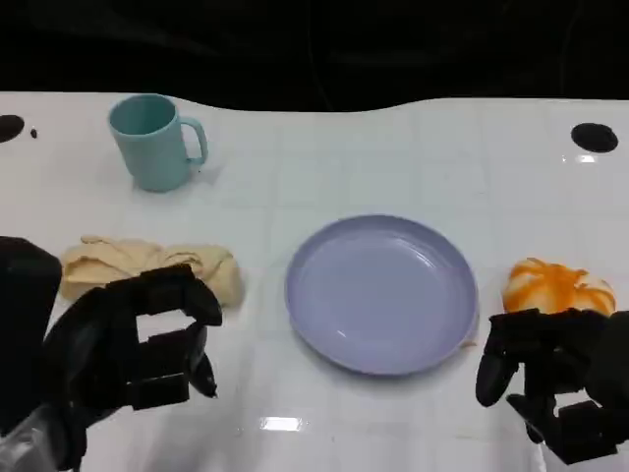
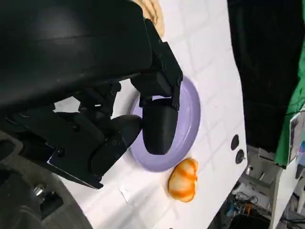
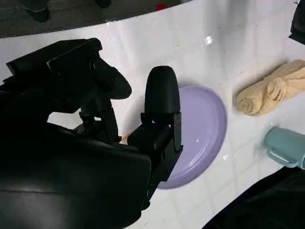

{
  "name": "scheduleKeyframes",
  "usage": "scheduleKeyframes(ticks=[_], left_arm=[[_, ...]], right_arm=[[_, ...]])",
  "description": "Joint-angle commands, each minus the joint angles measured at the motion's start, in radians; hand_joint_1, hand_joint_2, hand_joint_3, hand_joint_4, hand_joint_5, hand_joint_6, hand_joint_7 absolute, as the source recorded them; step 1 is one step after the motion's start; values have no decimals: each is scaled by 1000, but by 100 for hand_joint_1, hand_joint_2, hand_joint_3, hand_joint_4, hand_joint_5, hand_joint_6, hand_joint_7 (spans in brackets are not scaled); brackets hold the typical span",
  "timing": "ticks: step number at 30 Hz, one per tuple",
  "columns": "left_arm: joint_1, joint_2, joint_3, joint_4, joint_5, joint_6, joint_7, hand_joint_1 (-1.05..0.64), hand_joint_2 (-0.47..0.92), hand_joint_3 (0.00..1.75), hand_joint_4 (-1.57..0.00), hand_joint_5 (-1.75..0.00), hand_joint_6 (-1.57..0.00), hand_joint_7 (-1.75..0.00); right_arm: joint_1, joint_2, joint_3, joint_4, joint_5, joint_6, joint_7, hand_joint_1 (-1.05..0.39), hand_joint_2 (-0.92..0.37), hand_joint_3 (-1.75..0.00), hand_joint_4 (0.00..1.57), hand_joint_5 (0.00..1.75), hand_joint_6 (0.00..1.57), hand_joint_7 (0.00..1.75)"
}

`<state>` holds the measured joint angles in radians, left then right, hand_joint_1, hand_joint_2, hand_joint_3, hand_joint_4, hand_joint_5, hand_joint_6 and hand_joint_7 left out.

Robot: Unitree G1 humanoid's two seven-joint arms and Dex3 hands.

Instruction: Grasp the towel on the left side of the plate with the left hand and place it into the plate.

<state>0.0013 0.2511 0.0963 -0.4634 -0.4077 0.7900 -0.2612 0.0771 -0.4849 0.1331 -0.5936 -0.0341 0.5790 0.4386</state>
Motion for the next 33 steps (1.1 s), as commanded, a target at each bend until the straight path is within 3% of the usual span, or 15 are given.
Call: scheduleKeyframes(ticks=[1, 4, 7, 10, 14, 20, 24, 29, 33], left_arm=[[1, 37, -20, 0, 72, -83, 7, -19, 63, 87, -61, -130, -76, -64], [4, 53, -45, 22, 147, -198, 0, -26, 83, 45, -55, -102, -77, -23], [1, 75, -69, 67, 231, -346, -15, -34, 91, 24, -49, -85, -70, -8], [-17, 130, -106, 101, 343, -486, -28, -40, 92, 19, -38, -72, -55, -1], [-60, 228, -163, 105, 514, -565, -44, -44, 92, 9, -26, -65, -37, 0], [-137, 336, -230, 155, 786, -634, -28, -49, 88, 0, -19, -56, -35, -1], [-202, 368, -281, 231, 948, -678, -10, -50, 84, 0, -24, -47, -38, -1], [-293, 357, -353, 362, 1079, -667, -48, -53, 85, 1, -24, -42, -36, 0], [-354, 337, -401, 460, 1131, -654, -67, -55, 84, 0, -30, -29, -36, 0]], right_arm=[[-10, 9, 2, 7, -6, -10, -12, 5, -63, -99, 70, 168, 66, 148], [-15, 12, 8, 6, -10, -6, -14, 5, -62, -100, 70, 169, 67, 149], [-17, 14, 7, 10, -5, -9, -14, 5, -62, -101, 69, 168, 66, 149], [-19, 9, 9, 12, -10, -15, -13, 4, -61, -101, 70, 168, 66, 149], [-21, 14, 8, 7, -4, 2, -12, 4, -62, -101, 69, 167, 66, 148], [-18, 19, 12, 0, -3, 9, -17, 4, -61, -101, 70, 167, 67, 148], [-17, 18, 12, 0, -4, 6, -18, 4, -61, -101, 69, 167, 66, 148], [-16, 22, 12, 2, -1, 3, -20, 3, -62, -100, 69, 166, 66, 147], [-17, 27, 13, -8, 2, 22, -23, 3, -62, -100, 69, 167, 66, 147]])
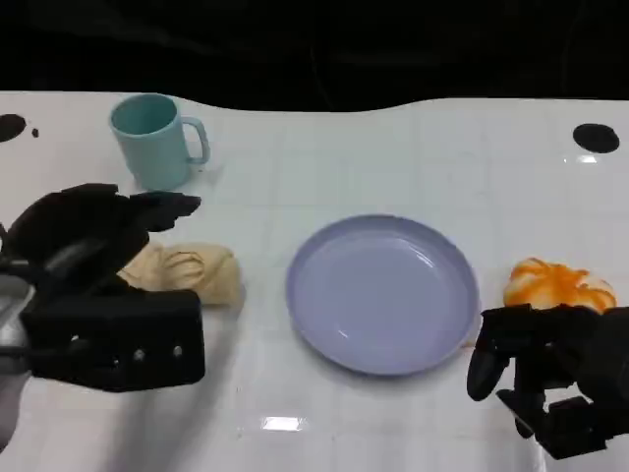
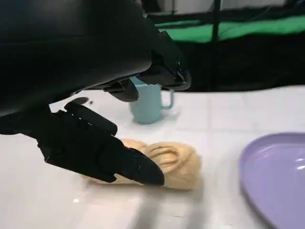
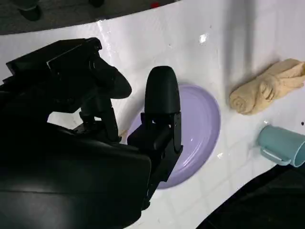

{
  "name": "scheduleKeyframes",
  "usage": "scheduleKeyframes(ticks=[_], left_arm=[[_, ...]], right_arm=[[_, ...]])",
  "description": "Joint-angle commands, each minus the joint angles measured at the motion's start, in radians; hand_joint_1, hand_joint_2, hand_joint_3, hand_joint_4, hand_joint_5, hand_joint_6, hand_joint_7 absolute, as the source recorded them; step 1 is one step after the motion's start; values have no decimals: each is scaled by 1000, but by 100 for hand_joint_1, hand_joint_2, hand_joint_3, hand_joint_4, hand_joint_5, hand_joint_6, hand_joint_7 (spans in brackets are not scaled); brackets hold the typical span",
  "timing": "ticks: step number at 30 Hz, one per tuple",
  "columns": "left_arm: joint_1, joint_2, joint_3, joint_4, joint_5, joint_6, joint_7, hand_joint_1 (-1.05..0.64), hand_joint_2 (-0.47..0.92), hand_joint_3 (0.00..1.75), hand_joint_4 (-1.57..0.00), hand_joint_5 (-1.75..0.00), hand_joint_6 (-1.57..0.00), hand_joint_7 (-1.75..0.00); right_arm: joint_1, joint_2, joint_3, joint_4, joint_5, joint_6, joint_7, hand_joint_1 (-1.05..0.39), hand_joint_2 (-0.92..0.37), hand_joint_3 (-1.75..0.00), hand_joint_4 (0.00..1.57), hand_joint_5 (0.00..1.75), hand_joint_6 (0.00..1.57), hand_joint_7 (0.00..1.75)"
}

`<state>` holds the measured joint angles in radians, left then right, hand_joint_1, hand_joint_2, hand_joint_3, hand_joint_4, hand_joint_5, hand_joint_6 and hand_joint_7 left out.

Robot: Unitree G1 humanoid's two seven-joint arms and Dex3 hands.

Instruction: Grasp the towel on the left side of the plate with the left hand and place it into the plate.

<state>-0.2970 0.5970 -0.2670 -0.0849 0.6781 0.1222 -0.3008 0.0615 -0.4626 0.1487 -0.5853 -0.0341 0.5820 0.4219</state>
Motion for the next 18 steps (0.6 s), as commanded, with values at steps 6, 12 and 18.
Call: scheduleKeyframes(ticks=[6, 12, 18], left_arm=[[-168, -52, -120, 295, 99, 12, -43, -56, 85, 0, -37, -15, -35, 0], [-234, -93, -156, 449, 108, -5, -18, -53, 86, 0, -44, -8, -36, 0], [-350, -177, -215, 836, 100, -111, 98, -47, 88, 0, -51, -6, -40, -1]], right_arm=[[0, 3, 4, -27, -7, 32, -9, 3, -62, -100, 68, 166, 66, 147], [-1, 2, 6, -31, -9, 43, -10, 3, -63, -98, 68, 165, 66, 146], [7, 2, 9, -49, -8, 64, -13, 2, -63, -97, 69, 167, 67, 146]])
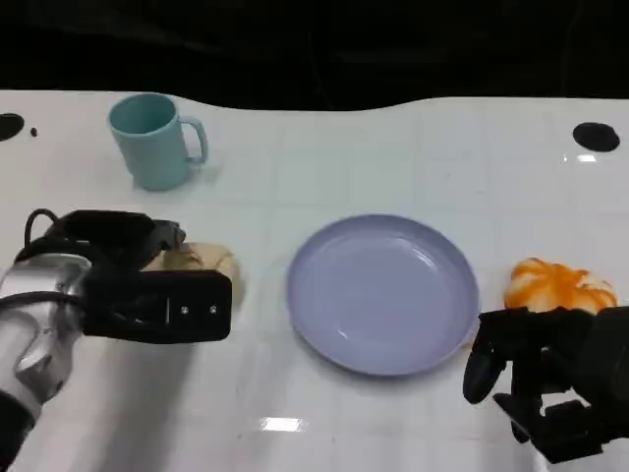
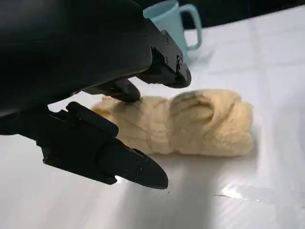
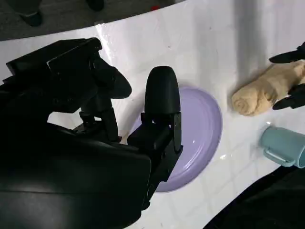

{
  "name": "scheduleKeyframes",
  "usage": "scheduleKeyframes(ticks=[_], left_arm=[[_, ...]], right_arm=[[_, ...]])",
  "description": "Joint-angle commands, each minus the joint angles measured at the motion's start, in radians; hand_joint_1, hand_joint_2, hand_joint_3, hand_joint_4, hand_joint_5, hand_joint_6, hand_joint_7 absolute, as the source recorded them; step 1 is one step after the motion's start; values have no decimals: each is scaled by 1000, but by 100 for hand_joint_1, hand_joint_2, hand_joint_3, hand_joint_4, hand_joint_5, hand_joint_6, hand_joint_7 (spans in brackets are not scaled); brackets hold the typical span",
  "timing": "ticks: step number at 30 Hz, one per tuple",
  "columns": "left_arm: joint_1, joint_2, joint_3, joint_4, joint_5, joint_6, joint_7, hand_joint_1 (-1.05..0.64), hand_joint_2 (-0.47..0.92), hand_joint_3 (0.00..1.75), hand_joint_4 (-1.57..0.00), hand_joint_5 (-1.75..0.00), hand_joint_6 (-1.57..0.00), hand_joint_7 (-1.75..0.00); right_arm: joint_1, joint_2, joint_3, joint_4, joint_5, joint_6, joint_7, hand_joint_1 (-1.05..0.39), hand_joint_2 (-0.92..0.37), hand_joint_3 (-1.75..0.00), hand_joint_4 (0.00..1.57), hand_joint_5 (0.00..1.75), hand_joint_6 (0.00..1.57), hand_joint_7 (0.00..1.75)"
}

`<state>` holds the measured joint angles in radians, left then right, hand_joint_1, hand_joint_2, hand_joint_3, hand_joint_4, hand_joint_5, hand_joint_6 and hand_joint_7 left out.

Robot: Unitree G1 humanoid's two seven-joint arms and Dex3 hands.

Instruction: Grasp the towel on the left side of the plate with the left hand and place it into the plate.

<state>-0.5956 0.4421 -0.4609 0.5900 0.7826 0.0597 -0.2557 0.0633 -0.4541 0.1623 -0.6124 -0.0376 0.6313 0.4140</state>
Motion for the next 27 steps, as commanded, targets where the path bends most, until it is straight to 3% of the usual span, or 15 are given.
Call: scheduleKeyframes(ticks=[1, 7, 8, 11, 15, 17, 18, 20, 23, 27], left_arm=[[-60, -33, -27, 211, -7, -68, 81, -46, 88, 0, -52, -6, -40, -1], [-80, -69, -23, 397, -37, -183, 240, -36, 92, 11, -82, -19, -67, -9], [-84, -73, -25, 416, -39, -194, 258, -30, 92, 17, -82, -56, -83, -7], [-82, -85, -18, 462, -54, -238, 354, -19, 92, 19, -79, -127, -107, -6], [-67, -93, -11, 478, -61, -264, 474, -15, 92, 24, -79, -164, -119, -10], [-61, -92, -13, 481, -59, -278, 532, -15, 92, 24, -83, -172, -125, -15], [-59, -91, -9, 476, -62, -280, 554, -16, 88, 27, -86, -174, -104, -72], [-53, -88, 12, 459, -83, -290, 587, -16, 85, 34, -91, -174, -74, -150], [-43, -85, 36, 413, -109, -282, 595, -18, 84, 38, -91, -175, -64, -172], [-20, -83, 64, 306, -136, -240, 552, -19, 83, 39, -89, -175, -61, -174]], right_arm=[[7, -7, -6, -24, -4, 14, -6, 2, -63, -97, 69, 167, 67, 146], [15, -6, -10, -30, 0, 18, -10, 3, -64, -96, 68, 168, 67, 145], [15, -7, -10, -29, -1, 16, -10, 3, -64, -96, 68, 168, 67, 145], [16, -10, -10, -28, -3, 7, -10, 3, -63, -97, 69, 167, 67, 145], [17, -13, -11, -31, -3, 13, -9, 2, -63, -98, 69, 166, 67, 144], [19, -13, -14, -29, -1, 6, -7, 3, -62, -98, 69, 166, 67, 144], [20, -13, -16, -29, 2, 4, -6, 3, -63, -98, 69, 166, 67, 144], [23, -13, -19, -30, 6, 7, -4, 3, -63, -98, 69, 166, 67, 144], [24, -14, -24, -29, 10, 6, -1, 3, -63, -98, 69, 166, 67, 145], [25, -16, -29, -29, 15, 6, 5, 3, -64, -98, 69, 167, 67, 145]])
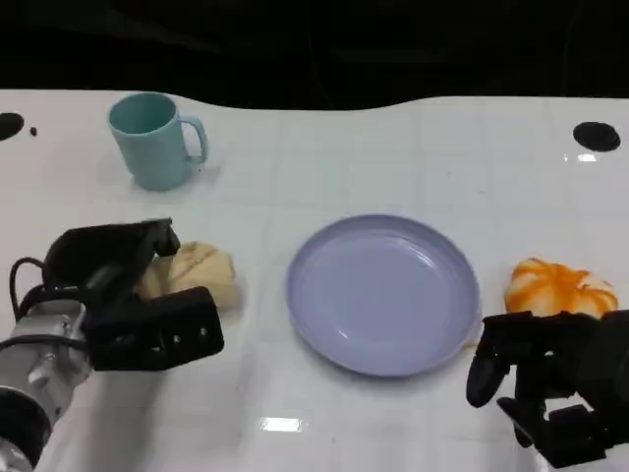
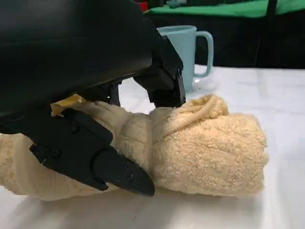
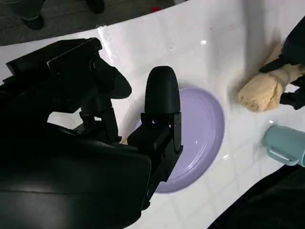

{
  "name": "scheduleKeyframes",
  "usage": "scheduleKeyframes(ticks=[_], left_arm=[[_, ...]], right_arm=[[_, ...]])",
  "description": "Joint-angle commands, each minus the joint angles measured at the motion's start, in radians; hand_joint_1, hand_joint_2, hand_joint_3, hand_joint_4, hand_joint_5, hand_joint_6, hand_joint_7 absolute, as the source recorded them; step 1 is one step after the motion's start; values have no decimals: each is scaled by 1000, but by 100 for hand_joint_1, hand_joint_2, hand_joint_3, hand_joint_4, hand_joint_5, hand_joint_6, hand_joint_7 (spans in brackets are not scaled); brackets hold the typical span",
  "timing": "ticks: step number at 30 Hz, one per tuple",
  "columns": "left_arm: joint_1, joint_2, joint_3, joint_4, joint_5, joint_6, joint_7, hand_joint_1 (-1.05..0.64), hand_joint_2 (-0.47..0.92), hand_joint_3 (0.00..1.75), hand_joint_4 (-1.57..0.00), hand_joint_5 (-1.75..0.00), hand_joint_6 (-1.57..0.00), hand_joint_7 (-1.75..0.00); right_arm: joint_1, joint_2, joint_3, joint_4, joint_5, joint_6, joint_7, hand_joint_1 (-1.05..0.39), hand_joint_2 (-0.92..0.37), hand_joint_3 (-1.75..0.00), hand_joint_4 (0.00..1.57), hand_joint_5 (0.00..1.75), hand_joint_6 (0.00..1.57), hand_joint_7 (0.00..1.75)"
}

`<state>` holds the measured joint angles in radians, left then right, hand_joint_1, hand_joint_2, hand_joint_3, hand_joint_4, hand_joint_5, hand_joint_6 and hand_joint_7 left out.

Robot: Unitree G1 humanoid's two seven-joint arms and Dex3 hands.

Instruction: Grasp the towel on the left side of the plate with the left hand and place it into the plate.

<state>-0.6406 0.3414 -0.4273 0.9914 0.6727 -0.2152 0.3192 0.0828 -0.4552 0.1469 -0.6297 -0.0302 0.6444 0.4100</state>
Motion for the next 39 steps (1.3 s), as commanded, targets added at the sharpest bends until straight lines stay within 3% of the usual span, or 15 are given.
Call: scheduleKeyframes(ticks=[1, 11, 13, 18, 22, 26, 29, 39], left_arm=[[33, 19, 36, -128, -33, 41, -33, -19, 82, 39, -88, -175, -61, -175], [99, 14, 75, -463, -68, 105, -163, -21, 81, 43, -84, -175, -56, -175], [105, 7, 65, -511, -60, 88, -173, -21, 69, 61, -87, -175, -61, -175], [104, -44, 28, -608, -37, 101, -215, -21, 59, 77, -87, -175, -64, -172], [100, -83, 4, -646, -26, 109, -251, -20, 46, 107, -89, -175, -65, -175], [92, -120, -23, -661, -13, 128, -292, -17, 42, 108, -90, -175, -64, -175], [90, -146, -40, -668, -5, 137, -318, -19, 44, 101, -90, -175, -63, -175], [73, -219, -101, -606, 36, 137, -327, -20, 47, 102, -91, -175, -66, -170]], right_arm=[[6, -16, -13, -11, 7, -9, 11, 3, -64, -97, 69, 167, 67, 145], [10, -18, -6, -12, 2, -12, 10, 4, -64, -97, 70, 167, 68, 145], [8, -16, -7, -11, 4, -10, 10, 3, -64, -97, 70, 168, 68, 145], [8, -13, -11, -5, 9, -17, 9, 4, -64, -98, 71, 169, 68, 146], [11, -17, -14, -9, 10, -20, 11, 4, -63, -99, 70, 170, 67, 147], [12, -19, -15, -13, 10, -17, 11, 4, -63, -100, 70, 170, 67, 147], [12, -21, -16, -20, 12, -7, 12, 3, -63, -100, 69, 170, 67, 147], [9, -21, -12, -10, 15, -22, 13, 4, -64, -98, 68, 170, 66, 147]])
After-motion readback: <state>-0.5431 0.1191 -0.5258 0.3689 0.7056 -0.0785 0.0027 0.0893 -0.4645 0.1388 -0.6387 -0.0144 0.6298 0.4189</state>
